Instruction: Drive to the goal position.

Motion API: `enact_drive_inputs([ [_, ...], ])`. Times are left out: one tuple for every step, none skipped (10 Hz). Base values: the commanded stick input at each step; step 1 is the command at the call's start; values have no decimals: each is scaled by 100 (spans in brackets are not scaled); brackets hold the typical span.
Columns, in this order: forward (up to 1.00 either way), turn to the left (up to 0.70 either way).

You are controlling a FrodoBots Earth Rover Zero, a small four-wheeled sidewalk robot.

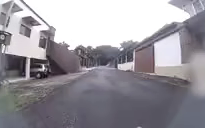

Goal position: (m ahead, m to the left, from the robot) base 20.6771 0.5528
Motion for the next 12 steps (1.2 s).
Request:
enact_drive_inputs([
  [50,0],
  [50,15],
  [50,47],
  [50,50],
  [50,50],
  [50,17],
  [50,0],
  [50,0],
  [50,0],
  [50,0],
  [50,0],
  [50,0],
])
